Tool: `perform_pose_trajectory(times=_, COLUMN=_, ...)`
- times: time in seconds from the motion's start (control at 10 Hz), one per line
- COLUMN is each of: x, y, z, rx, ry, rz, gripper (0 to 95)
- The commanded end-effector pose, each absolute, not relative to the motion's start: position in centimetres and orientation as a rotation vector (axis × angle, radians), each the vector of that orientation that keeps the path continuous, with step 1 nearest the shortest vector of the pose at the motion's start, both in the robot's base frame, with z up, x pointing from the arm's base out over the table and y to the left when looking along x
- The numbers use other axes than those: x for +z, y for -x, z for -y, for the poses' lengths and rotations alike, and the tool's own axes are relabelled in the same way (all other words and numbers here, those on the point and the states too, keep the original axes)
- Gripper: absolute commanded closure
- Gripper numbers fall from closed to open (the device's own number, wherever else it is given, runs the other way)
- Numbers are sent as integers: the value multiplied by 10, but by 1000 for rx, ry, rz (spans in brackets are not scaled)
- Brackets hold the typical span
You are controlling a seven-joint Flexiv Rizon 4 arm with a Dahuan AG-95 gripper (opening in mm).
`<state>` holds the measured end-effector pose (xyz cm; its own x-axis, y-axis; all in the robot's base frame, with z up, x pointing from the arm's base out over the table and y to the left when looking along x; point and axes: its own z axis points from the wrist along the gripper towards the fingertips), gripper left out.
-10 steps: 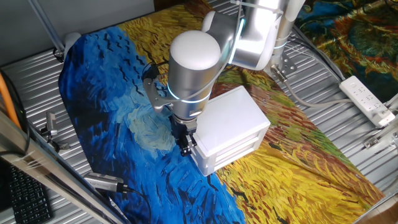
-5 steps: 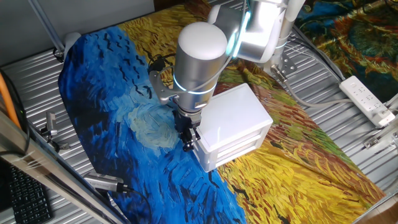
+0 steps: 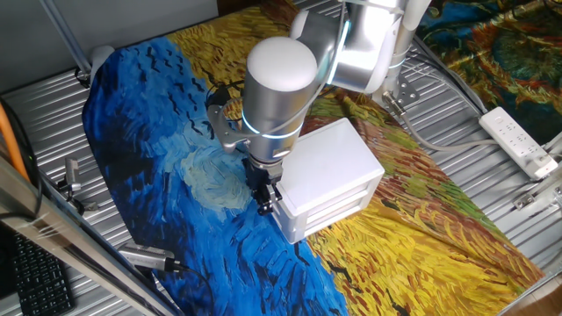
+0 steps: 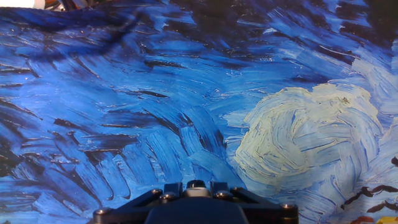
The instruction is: Take something out of a drawer
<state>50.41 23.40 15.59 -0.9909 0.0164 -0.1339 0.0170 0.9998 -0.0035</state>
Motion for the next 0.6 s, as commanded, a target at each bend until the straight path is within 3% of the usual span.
perform_pose_trajectory(times=0.1, x=156, y=-504, z=-234, rx=-8, ry=-15, rz=-3011, gripper=950)
perform_pose_trajectory(times=0.6, x=156, y=-504, z=-234, rx=-14, ry=-20, rz=-3037, gripper=950)
